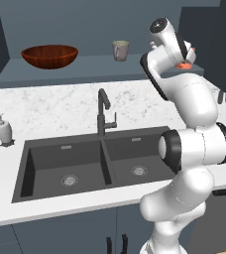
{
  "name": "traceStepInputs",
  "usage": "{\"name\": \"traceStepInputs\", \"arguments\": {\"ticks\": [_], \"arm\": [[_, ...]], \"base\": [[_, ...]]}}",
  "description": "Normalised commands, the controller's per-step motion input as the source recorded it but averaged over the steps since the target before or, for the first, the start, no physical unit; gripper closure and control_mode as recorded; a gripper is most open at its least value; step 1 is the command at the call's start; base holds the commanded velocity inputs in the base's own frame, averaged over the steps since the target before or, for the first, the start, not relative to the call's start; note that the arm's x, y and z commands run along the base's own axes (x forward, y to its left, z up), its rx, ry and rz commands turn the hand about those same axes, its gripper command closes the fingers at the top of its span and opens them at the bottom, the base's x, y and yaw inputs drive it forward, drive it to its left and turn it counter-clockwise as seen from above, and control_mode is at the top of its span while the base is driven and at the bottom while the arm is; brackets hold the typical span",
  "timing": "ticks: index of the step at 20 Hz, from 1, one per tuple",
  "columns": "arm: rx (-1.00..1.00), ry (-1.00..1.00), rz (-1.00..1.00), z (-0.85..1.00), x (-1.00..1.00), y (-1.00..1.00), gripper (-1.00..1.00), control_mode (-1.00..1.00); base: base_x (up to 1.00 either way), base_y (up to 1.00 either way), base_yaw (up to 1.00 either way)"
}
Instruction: Gather all objects into one cabinet and sort the glasses and bowls to opposite sides.
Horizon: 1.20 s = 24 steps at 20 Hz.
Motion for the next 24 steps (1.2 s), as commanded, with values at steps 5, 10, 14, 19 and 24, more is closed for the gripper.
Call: {"name": "traceStepInputs", "arguments": {"ticks": [5, 10, 14, 19, 24], "arm": [[0.0, 0.0, 0.0, 0.0, 0.0, 0.0, -1.0, -1.0], [0.0, 0.0, 0.0, -0.11, 0.0, 0.0, -1.0, -1.0], [0.0, 0.0, 0.0, -0.08, 0.0, -0.01, -1.0, -1.0], [0.0, 0.0, 0.0, 0.0, 0.0, -0.15, -1.0, -1.0], [0.0, 0.0, 0.0, 0.0, -0.02, -0.09, -1.0, -1.0]], "base": [[0.0, 0.0, 0.0], [0.0, 0.0, 0.0], [0.0, 0.0, 0.0], [0.0, 0.0, 0.0], [0.0, 0.0, 0.0]]}}
